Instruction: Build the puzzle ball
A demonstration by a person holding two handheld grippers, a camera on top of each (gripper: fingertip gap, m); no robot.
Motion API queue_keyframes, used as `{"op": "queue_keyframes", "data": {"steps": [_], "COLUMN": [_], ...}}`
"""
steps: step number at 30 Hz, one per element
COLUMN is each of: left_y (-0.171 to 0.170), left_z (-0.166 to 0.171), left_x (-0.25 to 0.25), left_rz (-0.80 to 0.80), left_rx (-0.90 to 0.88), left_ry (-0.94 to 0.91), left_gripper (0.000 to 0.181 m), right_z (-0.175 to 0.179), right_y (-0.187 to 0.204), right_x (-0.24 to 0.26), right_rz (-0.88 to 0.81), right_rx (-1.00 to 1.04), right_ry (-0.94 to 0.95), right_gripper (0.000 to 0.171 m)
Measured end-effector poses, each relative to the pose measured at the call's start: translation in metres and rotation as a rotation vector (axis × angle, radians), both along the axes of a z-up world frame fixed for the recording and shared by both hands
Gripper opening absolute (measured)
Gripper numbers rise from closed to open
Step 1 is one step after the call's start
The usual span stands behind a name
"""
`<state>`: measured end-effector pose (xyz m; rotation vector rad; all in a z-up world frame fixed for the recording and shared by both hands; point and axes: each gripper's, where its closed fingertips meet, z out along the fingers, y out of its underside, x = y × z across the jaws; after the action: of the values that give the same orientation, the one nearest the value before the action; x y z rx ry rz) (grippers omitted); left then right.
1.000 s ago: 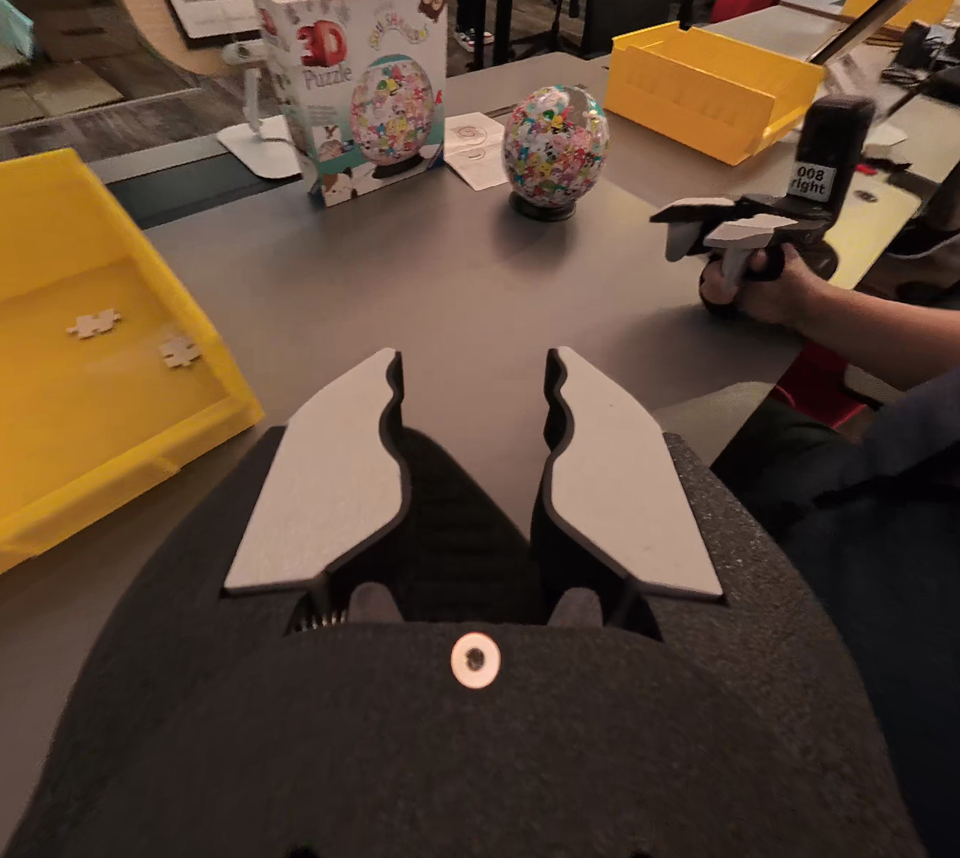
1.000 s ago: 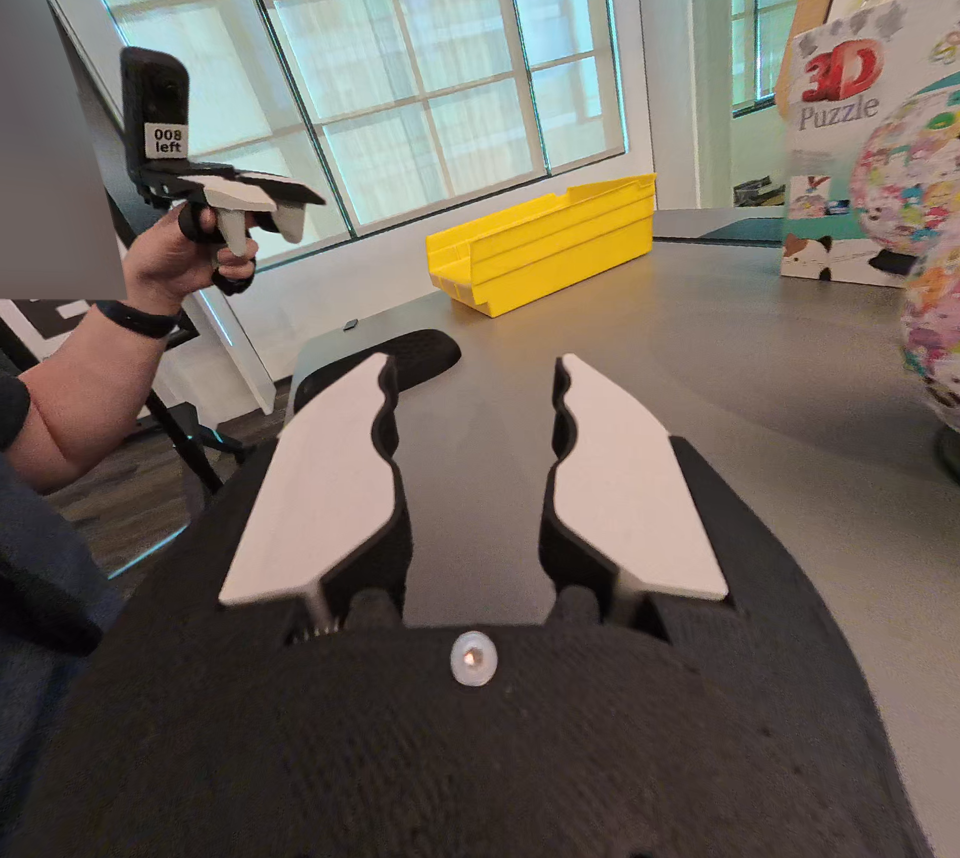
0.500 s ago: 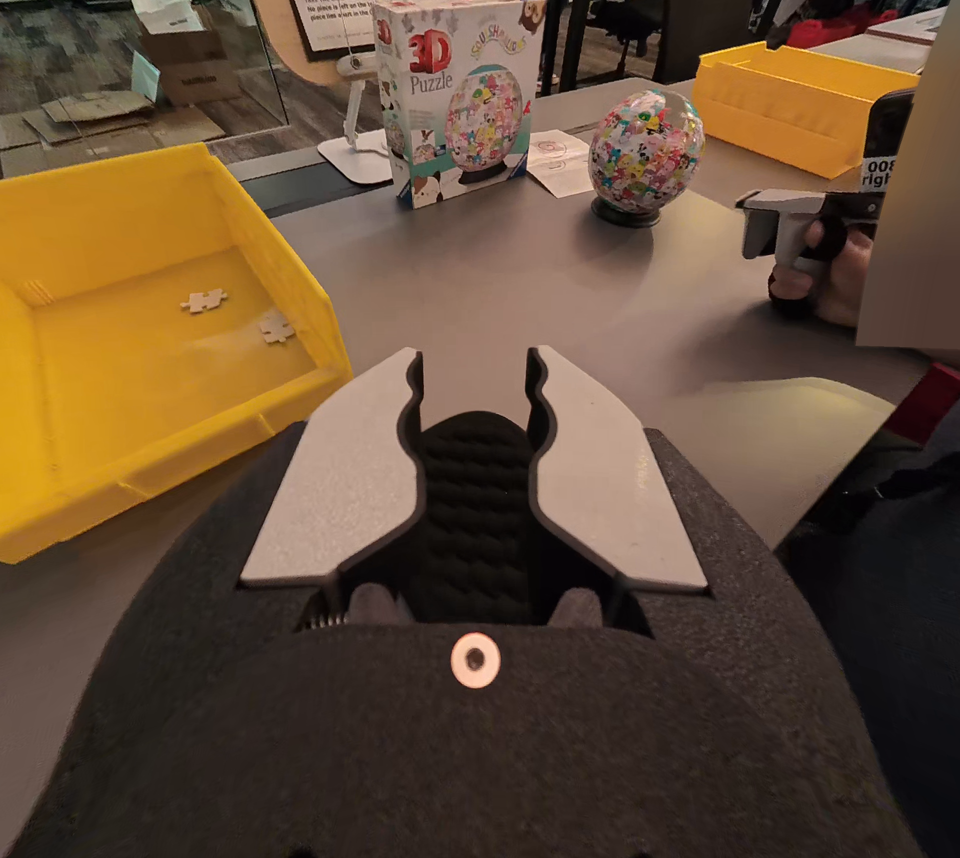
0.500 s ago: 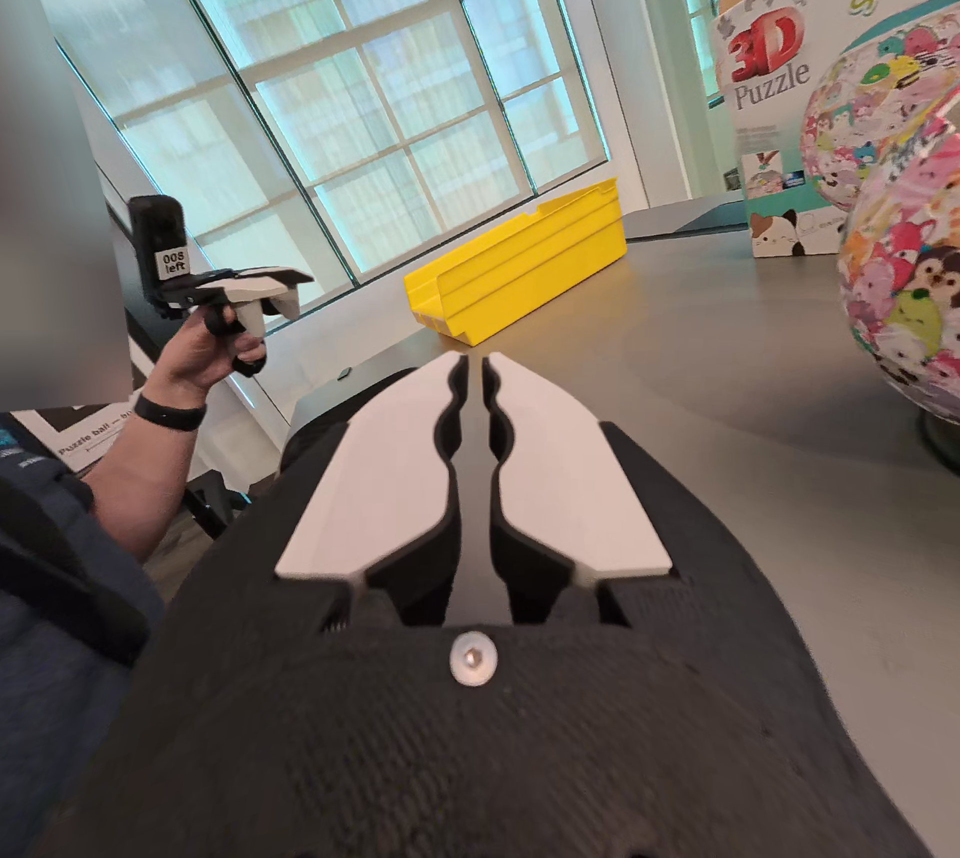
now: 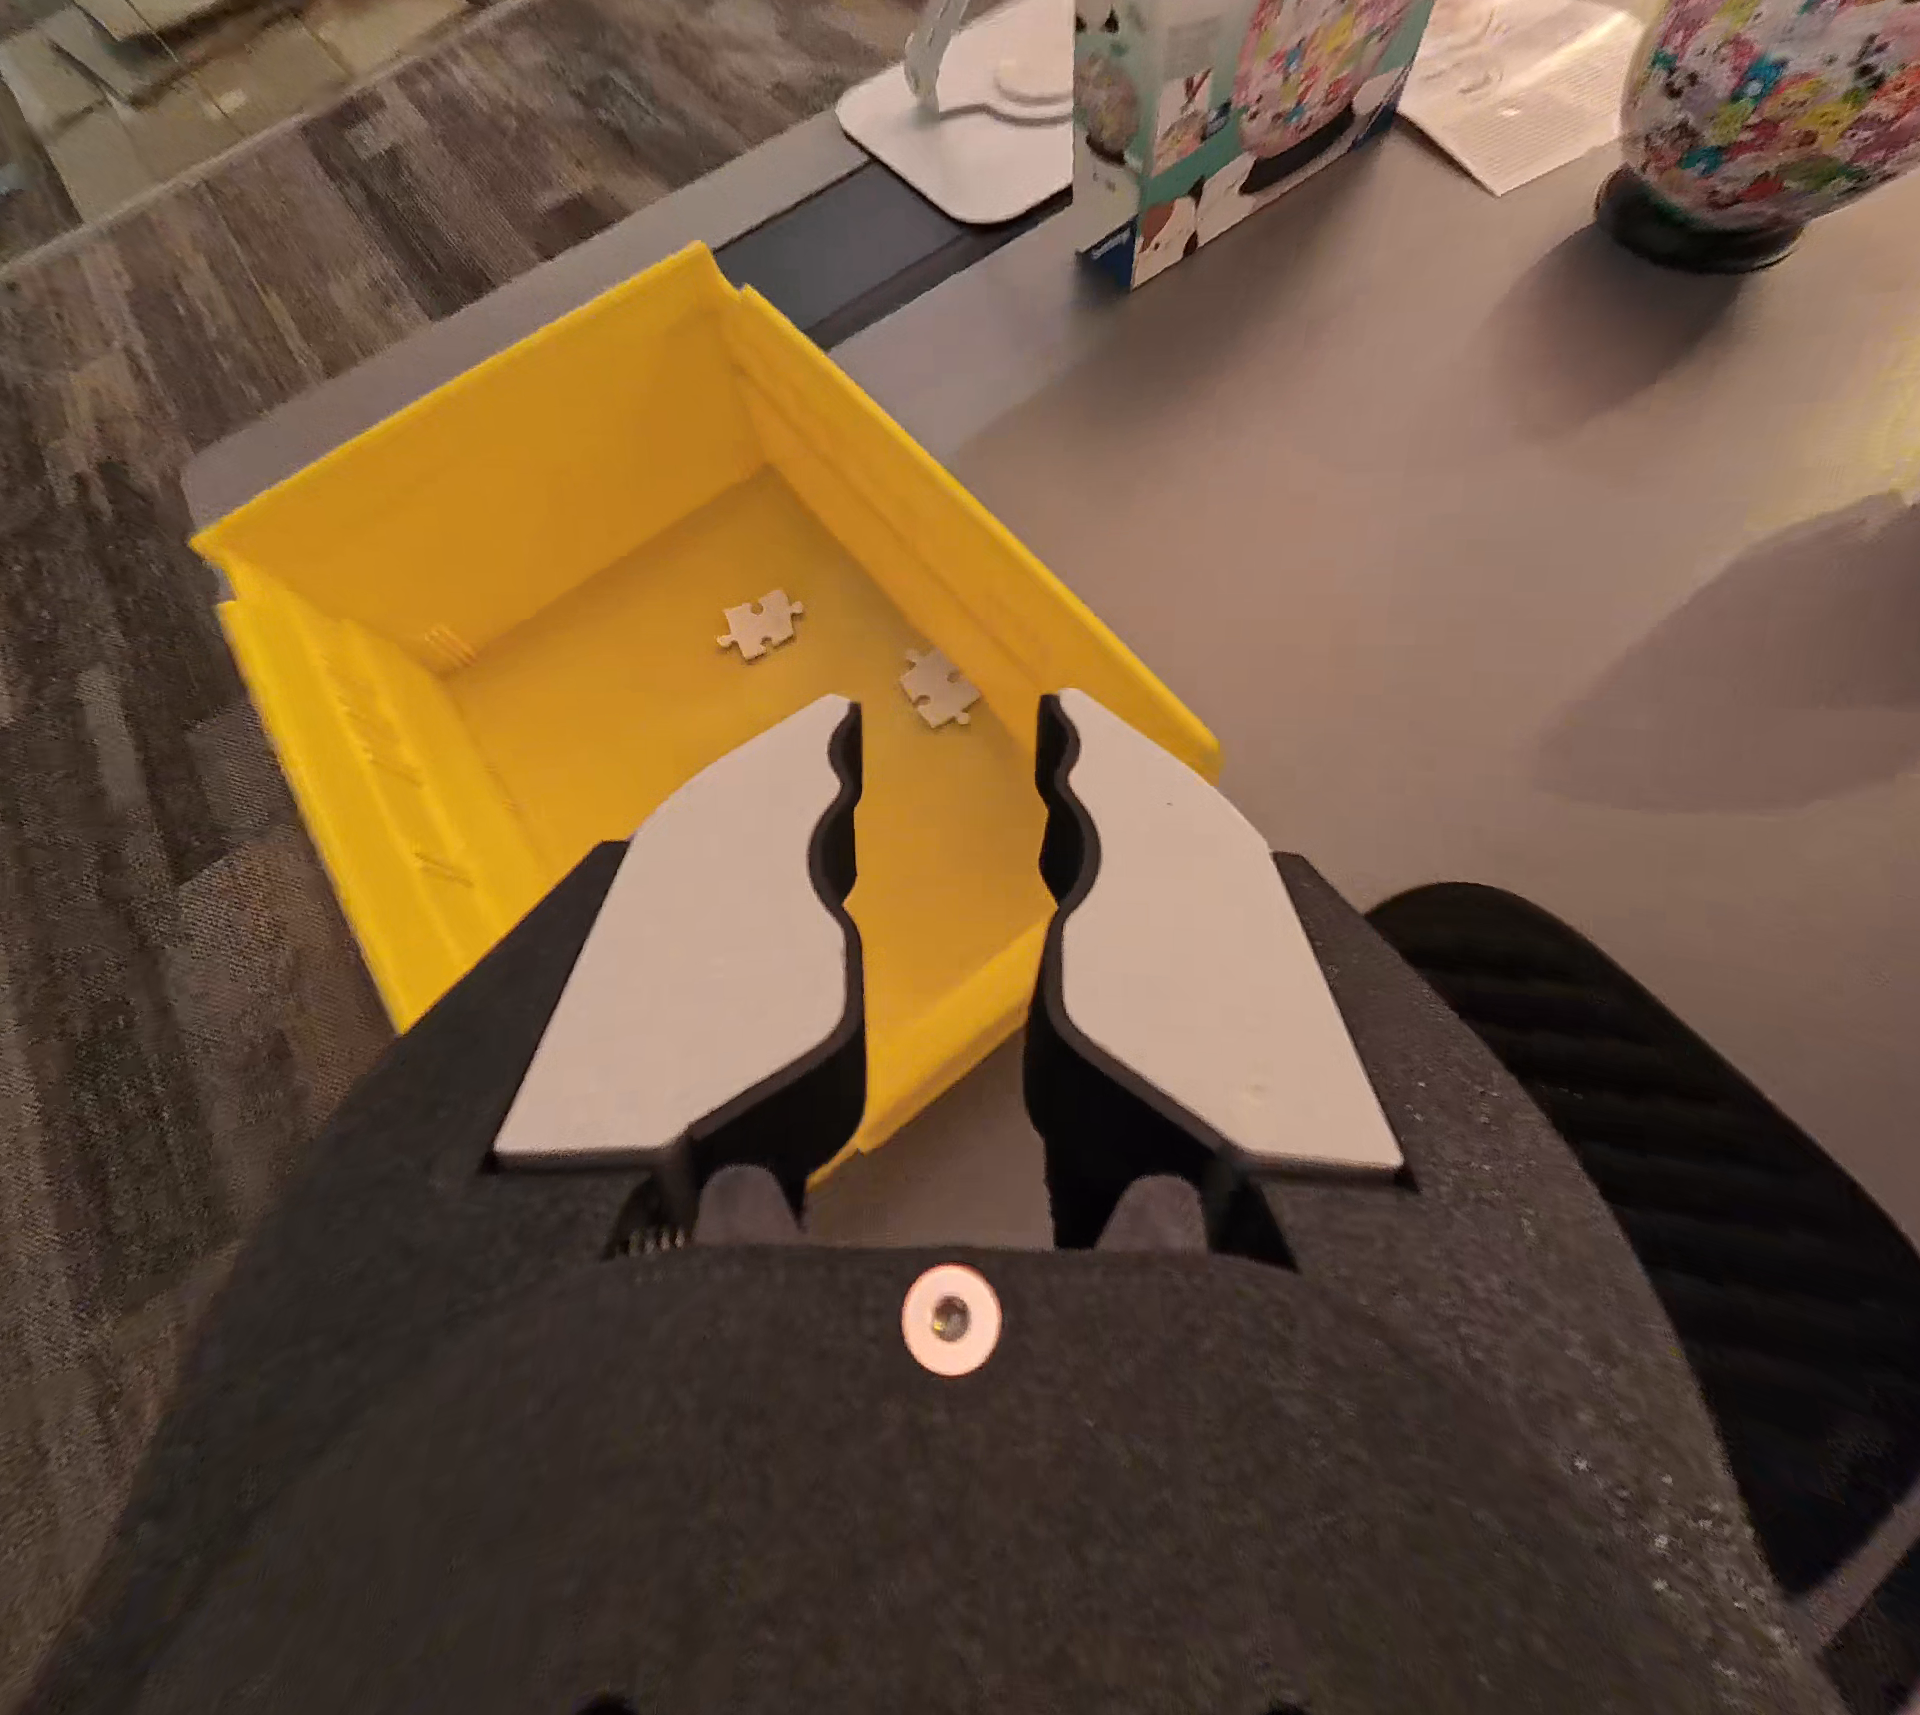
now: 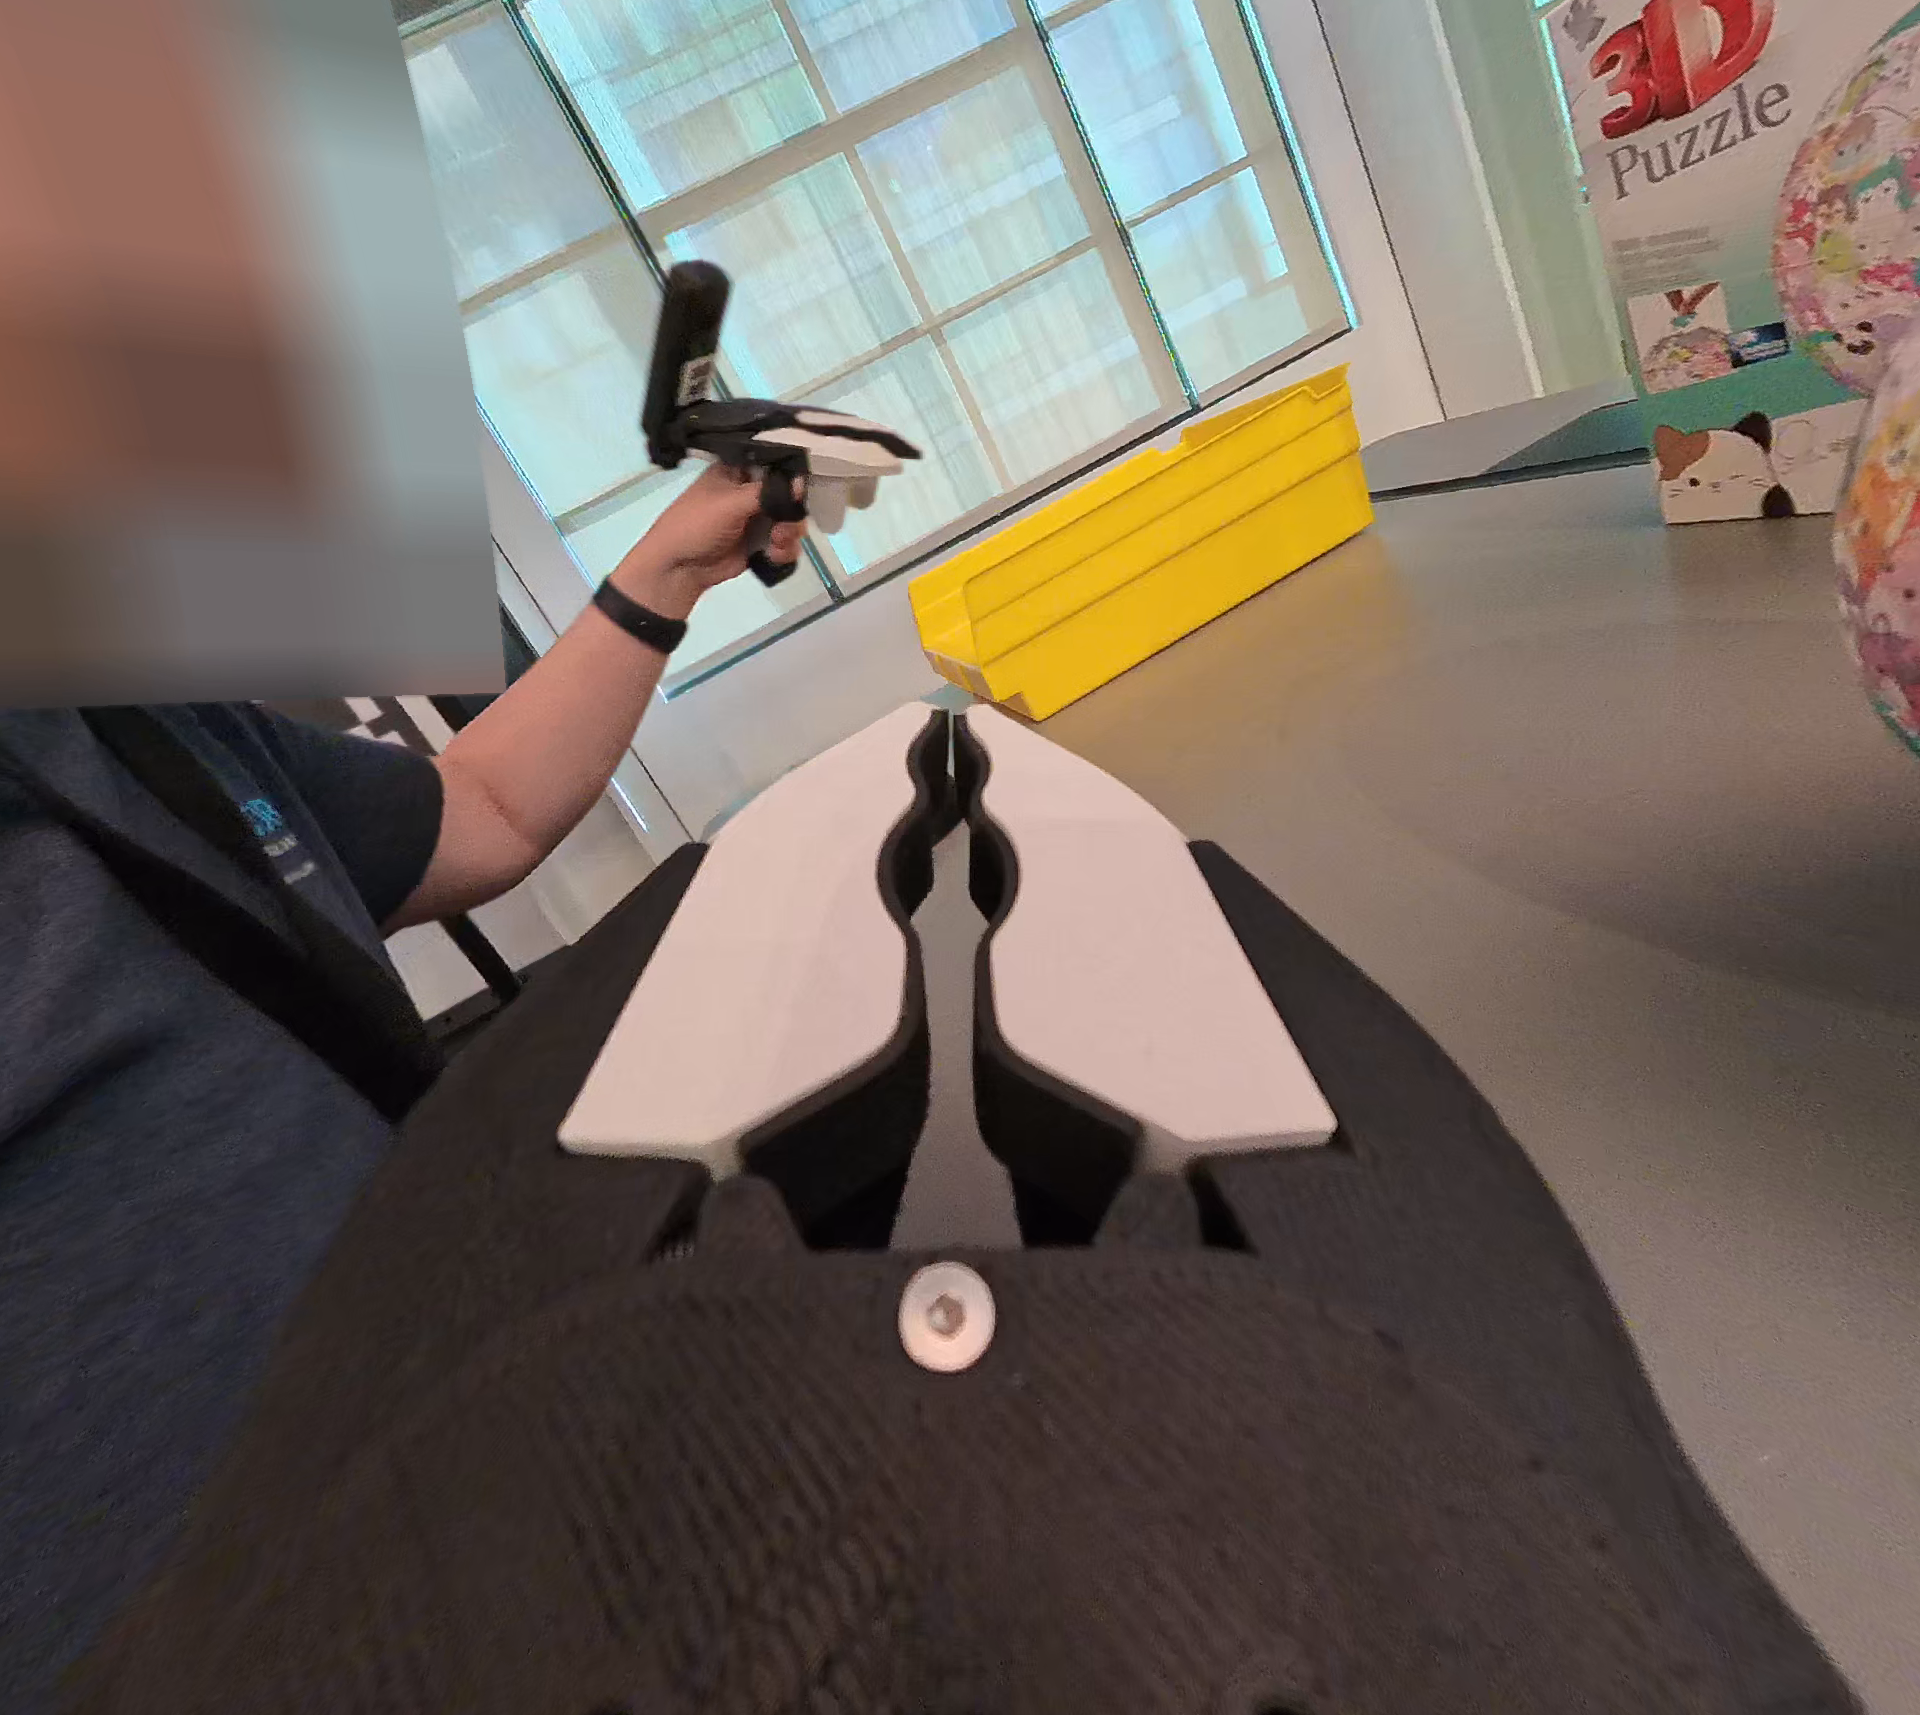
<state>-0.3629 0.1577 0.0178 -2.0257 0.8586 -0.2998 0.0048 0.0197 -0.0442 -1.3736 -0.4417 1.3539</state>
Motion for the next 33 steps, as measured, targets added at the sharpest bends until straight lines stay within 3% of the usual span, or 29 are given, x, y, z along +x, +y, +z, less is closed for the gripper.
{"op": "queue_keyframes", "data": {"steps": [5,7,11,14,18,23,27,30,33], "left_y": [0.081,0.1,0.129,0.11,0.082,0.065,0.067,0.075,0.077], "left_z": [-0.044,-0.064,-0.098,-0.11,-0.127,-0.153,-0.166,-0.168,-0.168], "left_x": [0.005,0.009,0.006,0.026,0.036,0.035,0.035,0.038,0.039], "left_rz": [-0.093,-0.168,-0.22,-0.362,-0.579,-0.65,-0.634,-0.606,-0.57], "left_rx": [-0.16,-0.195,-0.283,-0.424,-0.357,-0.448,-0.425,-0.369,-0.355], "left_ry": [0.157,0.233,0.359,0.292,0.407,0.444,0.471,0.47,0.448], "left_gripper": [0.038,0.039,0.041,0.041,0.044,0.072,0.067,0.041,0.037], "right_z": [-0.001,-0.002,-0.003,-0.004,-0.005,-0.006,-0.005,-0.005,-0.003], "right_y": [0.001,0.005,0.012,0.016,0.02,0.021,0.021,0.021,0.02], "right_x": [0.0,0.002,0.007,0.01,0.012,0.012,0.013,0.013,0.014], "right_rz": [-0.017,-0.063,-0.116,-0.119,-0.117,-0.111,-0.106,-0.097,-0.091], "right_rx": [0.001,0.0,-0.024,-0.053,-0.083,-0.091,-0.09,-0.093,-0.089], "right_ry": [-0.013,-0.027,-0.016,0.004,0.026,0.03,0.039,0.047,0.058], "right_gripper": [0.013,0.025,0.03,0.031,0.033,0.034,0.035,0.035,0.034]}}
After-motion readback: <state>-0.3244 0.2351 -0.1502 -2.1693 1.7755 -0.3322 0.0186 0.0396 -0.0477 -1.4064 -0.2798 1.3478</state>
